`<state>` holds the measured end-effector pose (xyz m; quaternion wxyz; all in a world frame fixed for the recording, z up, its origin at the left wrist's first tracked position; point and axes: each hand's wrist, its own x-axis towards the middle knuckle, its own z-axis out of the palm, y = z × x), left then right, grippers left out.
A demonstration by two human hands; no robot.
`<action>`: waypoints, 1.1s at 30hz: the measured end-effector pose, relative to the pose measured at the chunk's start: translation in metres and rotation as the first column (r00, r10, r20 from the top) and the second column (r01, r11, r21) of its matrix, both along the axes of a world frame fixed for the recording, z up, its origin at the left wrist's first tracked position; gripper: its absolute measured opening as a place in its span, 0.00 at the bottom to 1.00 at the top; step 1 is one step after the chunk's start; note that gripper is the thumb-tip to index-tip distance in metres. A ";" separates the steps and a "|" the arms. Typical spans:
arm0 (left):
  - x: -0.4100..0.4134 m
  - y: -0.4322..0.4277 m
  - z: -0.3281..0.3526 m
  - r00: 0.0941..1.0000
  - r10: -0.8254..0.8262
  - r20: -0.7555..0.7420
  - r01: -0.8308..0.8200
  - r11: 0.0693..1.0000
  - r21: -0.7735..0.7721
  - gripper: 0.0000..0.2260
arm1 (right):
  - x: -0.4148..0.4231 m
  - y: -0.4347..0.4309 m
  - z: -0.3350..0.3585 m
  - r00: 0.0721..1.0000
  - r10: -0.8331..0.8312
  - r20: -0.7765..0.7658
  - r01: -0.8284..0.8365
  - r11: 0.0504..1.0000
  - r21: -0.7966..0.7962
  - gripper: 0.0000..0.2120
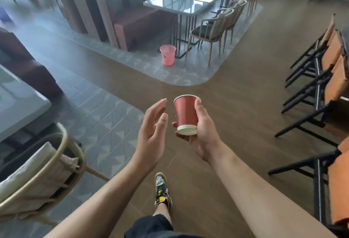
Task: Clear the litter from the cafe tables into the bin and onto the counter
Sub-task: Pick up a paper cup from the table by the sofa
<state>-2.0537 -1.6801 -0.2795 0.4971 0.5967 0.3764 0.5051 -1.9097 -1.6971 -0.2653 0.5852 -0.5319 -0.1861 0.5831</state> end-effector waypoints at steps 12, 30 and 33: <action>0.067 0.292 0.008 1.000 -0.010 0.006 0.010 1.000 0.004 0.20 | 0.066 0.295 0.010 1.000 0.004 -0.007 -0.004 1.000 -0.005 0.35; 0.253 0.682 0.005 0.996 0.082 0.015 -0.082 0.997 -0.003 0.21 | 0.260 0.681 -0.006 0.999 0.023 -0.025 -0.023 1.000 -0.011 0.33; 0.292 0.745 0.011 0.996 0.084 0.033 -0.085 0.996 0.025 0.19 | 0.303 0.748 0.005 1.000 0.013 -0.016 -0.013 1.000 0.021 0.31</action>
